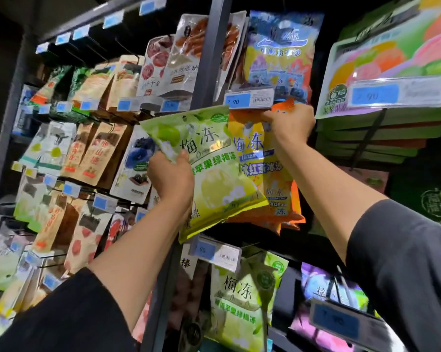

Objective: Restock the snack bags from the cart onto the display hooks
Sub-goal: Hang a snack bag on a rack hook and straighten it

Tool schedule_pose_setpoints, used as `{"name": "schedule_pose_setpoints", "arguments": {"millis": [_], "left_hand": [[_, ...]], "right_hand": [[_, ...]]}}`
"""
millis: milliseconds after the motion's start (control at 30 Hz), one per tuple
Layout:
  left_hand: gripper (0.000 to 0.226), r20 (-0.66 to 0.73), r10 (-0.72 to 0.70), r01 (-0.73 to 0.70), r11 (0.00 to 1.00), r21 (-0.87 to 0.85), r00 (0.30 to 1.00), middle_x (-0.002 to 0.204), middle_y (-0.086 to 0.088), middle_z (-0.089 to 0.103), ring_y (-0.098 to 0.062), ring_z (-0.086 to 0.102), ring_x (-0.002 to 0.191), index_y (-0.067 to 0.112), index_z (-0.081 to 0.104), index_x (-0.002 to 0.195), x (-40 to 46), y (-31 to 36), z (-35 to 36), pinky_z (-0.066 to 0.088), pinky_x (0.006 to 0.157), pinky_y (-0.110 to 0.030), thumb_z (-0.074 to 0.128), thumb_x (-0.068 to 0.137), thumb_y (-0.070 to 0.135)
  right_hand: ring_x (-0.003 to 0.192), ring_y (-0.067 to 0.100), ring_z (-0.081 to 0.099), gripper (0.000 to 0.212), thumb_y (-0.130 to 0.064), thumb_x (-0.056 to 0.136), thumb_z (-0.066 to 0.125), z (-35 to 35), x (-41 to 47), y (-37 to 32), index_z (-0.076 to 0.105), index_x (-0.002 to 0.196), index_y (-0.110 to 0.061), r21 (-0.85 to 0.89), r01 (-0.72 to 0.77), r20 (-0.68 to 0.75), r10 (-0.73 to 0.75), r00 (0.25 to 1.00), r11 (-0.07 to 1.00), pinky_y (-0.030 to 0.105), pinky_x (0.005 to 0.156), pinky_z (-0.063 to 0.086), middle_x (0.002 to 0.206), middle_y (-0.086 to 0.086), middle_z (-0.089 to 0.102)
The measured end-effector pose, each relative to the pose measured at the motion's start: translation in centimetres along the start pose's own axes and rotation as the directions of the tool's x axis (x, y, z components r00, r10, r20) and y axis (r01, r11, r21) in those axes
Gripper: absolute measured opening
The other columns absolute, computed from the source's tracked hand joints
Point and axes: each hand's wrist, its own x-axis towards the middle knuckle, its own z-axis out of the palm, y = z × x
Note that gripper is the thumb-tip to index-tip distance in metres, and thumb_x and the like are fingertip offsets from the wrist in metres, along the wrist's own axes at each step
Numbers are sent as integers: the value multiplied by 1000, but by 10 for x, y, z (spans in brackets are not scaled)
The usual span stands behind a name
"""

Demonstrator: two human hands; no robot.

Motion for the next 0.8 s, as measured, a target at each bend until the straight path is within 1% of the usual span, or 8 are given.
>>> {"name": "schedule_pose_setpoints", "arguments": {"millis": [133, 233, 300, 400, 533, 600, 667, 800], "left_hand": [[17, 51, 17, -25, 987, 159, 999, 103, -17, 64, -33, 60, 96, 6, 57, 92, 3, 3, 16, 44, 77, -36, 62, 93, 22], [27, 85, -4, -15, 977, 211, 996, 100, -18, 60, -36, 57, 96, -2, 55, 96, 3, -3, 20, 43, 76, -38, 61, 93, 24], [26, 104, -5, -17, 979, 204, 995, 103, -19, 61, -36, 57, 97, -1, 56, 97, 1, -9, 20, 44, 78, -40, 62, 93, 24], [15, 115, -17, -2, 987, 160, 993, 105, -13, 62, -28, 56, 94, 8, 54, 94, -4, -15, 14, 41, 77, -32, 61, 93, 21], [12, 108, 12, -24, 994, 106, 994, 95, -7, 65, -25, 59, 87, 7, 62, 93, -7, -15, 2, 40, 74, -29, 62, 93, 18], [8, 107, 9, -19, 996, 88, 994, 90, -6, 63, -21, 57, 81, 10, 61, 91, -6, -14, -1, 37, 71, -27, 62, 93, 17], [9, 116, 9, -19, 996, 85, 993, 90, -6, 63, -20, 57, 80, 8, 62, 93, -6, -15, -3, 37, 70, -26, 62, 93, 17], [20, 128, 3, -13, 997, 73, 992, 99, -9, 66, -21, 60, 86, 2, 63, 107, -7, -26, -7, 40, 72, -27, 63, 92, 16]], "right_hand": [[56, 18, 58, 23, -10, 60, 81, -2, 8, 19, 60, 51, -14, 187, -30, 96, 12, 995, 982, 42, 65, 56, 57, 2, 63], [59, 18, 59, 28, -1, 65, 80, -7, 8, 26, 60, 52, -16, 279, -63, 157, 20, 987, 958, 36, 63, 54, 58, 0, 63], [61, 19, 61, 28, 0, 65, 81, -8, 9, 29, 61, 53, -16, 323, -60, 134, 17, 991, 945, 38, 65, 56, 59, 1, 64], [57, 17, 60, 35, 3, 66, 80, -6, 6, 30, 59, 49, -18, 374, -60, 103, 23, 994, 925, 38, 62, 55, 56, -1, 63], [48, 11, 48, 46, 7, 64, 78, -1, 4, 21, 49, 39, -19, 459, -59, 78, 26, 997, 886, 27, 53, 43, 44, -10, 53], [52, 12, 48, 40, 6, 62, 79, 4, 6, 15, 51, 45, -18, 454, -59, 39, 46, 998, 889, 27, 51, 43, 50, -5, 54], [54, 12, 47, 35, 4, 61, 76, 7, 7, 12, 51, 47, -17, 360, -68, -2, 74, 997, 930, 28, 51, 42, 53, -3, 53], [50, 11, 45, 28, -1, 61, 76, 6, -2, 19, 54, 50, -15, 231, -93, -25, 102, 994, 968, 26, 48, 39, 50, -5, 51]]}}
